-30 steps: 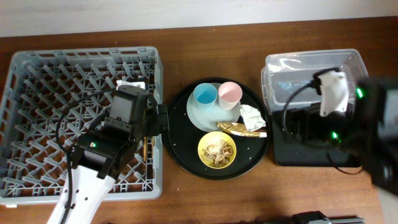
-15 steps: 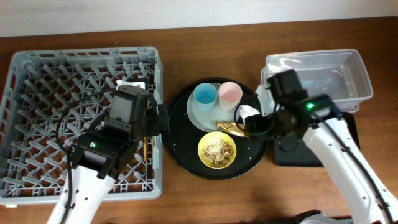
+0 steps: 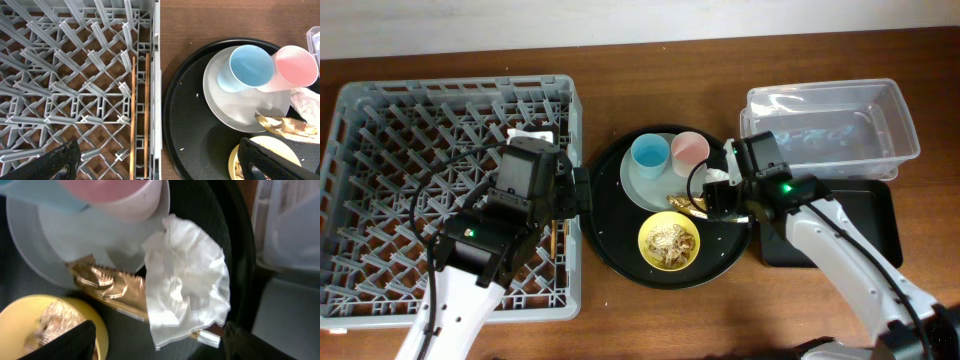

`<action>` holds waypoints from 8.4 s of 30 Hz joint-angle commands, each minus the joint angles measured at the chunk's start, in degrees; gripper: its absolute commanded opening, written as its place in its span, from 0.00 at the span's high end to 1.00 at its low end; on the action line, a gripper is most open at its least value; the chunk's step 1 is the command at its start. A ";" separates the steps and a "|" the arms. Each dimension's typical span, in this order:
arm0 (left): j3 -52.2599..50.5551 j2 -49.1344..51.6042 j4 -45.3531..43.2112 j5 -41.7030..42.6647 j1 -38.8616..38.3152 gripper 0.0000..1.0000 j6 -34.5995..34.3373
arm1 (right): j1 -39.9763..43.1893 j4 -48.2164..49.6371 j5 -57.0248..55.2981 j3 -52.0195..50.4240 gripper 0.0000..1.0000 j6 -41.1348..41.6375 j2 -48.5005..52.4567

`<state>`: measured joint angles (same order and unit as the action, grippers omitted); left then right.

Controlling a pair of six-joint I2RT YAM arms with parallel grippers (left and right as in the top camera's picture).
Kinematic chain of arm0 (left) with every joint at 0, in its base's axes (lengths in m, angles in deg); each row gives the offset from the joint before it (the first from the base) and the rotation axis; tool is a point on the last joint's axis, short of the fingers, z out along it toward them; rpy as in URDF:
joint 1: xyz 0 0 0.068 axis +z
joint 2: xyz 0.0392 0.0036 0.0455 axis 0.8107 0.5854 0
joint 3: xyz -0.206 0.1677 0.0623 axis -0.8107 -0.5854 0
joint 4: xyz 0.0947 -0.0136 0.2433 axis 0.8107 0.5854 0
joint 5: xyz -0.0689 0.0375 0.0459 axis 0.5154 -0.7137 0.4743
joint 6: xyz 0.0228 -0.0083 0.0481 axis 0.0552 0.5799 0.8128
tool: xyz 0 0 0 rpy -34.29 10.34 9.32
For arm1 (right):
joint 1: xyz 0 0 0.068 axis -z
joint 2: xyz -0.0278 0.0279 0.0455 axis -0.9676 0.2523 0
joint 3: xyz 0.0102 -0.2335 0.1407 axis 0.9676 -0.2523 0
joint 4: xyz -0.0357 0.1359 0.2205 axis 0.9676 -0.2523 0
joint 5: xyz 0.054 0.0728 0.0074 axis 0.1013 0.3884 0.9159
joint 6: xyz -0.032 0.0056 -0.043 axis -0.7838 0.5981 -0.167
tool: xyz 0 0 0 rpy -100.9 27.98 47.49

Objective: Sort waste into correct bins and load items into the dishwasher rack
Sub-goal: 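Grasp the crumpled white tissue with the right gripper, then drop the tissue into the clear plastic bin with the right gripper, then grasp the gold wrapper on the tray with the right gripper, then drop the gold wrapper into the clear plastic bin, then grasp the rim of the yellow bowl with the right gripper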

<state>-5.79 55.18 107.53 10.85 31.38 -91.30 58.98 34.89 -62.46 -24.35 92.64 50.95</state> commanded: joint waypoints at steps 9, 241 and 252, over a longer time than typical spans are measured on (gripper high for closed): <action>0.72 -0.28 0.04 0.39 0.20 0.01 0.09 | -0.46 7.78 -2.56 -0.42 0.33 0.39 12.79; 0.72 -0.28 0.02 0.39 0.20 0.01 0.09 | -36.48 -1.95 -18.95 -0.39 0.70 9.31 10.19; 0.72 -0.28 0.02 0.39 0.20 0.01 0.09 | -33.07 -2.60 -16.68 -0.39 0.83 10.64 10.03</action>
<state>-5.75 55.18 107.51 10.85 31.38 -91.30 25.69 32.31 -79.48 -24.55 102.78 62.23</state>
